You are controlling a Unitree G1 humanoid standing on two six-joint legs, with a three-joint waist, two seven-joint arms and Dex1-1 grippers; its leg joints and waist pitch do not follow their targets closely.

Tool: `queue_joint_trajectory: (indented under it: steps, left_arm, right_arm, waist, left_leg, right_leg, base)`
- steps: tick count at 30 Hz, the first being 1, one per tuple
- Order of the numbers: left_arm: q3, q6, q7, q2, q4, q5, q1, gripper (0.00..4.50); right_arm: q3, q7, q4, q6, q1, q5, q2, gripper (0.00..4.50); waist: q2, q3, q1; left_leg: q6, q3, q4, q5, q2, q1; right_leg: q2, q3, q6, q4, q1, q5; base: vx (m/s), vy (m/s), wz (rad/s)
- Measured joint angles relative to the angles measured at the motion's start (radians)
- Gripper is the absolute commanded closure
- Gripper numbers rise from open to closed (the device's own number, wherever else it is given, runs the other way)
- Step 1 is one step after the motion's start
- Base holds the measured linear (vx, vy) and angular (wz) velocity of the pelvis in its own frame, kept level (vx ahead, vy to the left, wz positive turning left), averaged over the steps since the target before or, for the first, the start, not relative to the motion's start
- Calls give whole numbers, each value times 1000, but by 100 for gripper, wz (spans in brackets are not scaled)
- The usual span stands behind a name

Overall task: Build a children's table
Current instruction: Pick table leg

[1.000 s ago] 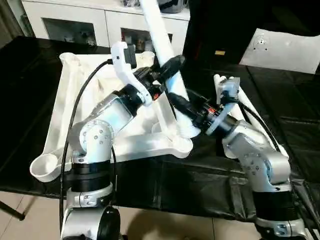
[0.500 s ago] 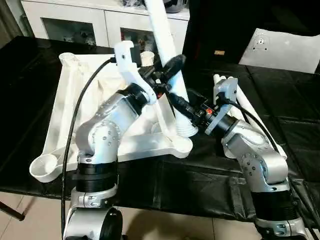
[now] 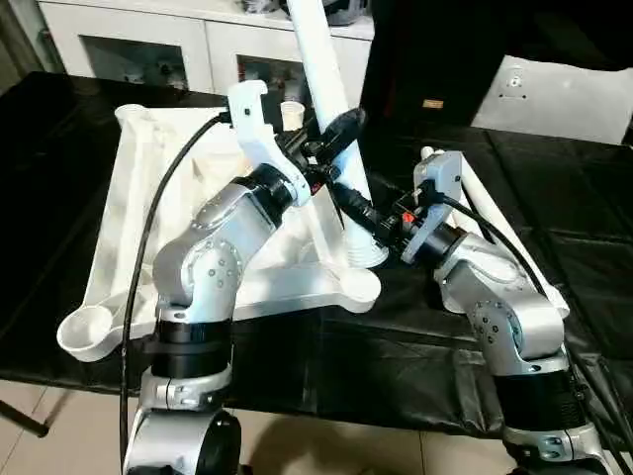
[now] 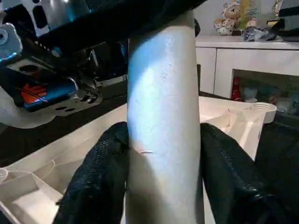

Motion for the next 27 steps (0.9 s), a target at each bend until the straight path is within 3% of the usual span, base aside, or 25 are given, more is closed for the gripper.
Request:
queue_joint_trajectory:
  steps: [10, 17, 20, 27]
  left_arm:
    - [31, -27, 13, 61, 73, 34, -17, 266]
    - [21, -23, -95, 145, 107, 37, -31, 266]
    - [17, -2, -167, 174, 111, 4, -41, 266]
    - [23, 74, -367, 239, 106, -128, -88, 266]
  right_arm:
    - [-6, 27, -36, 17, -5, 57, -3, 115]
    - [-94, 45, -45, 125, -38, 141, -85, 51]
    - [-92, 95, -43, 189, -39, 157, -146, 26]
    - [-95, 215, -43, 283, -73, 241, -233, 23]
  waist:
    - [0, 0, 2]
    - [0, 0, 3]
    - [-1, 1, 4]
    - [-3, 1, 4]
  left_leg:
    - [0, 0, 0, 0, 0, -1]
    - [1, 0, 0, 0, 0, 0]
    - [1, 0, 0, 1, 0, -1]
    - [2, 3, 1, 1, 0, -1]
  right_leg:
    - [0, 0, 0, 0, 0, 0]
    - [0, 0, 0, 0, 0, 2]
    - [0, 0, 0, 0, 0, 2]
    - [0, 0, 0, 0, 0, 2]
  base:
    - [0, 0, 0]
    - [0, 0, 0]
    - [0, 0, 0]
    - [0, 0, 0]
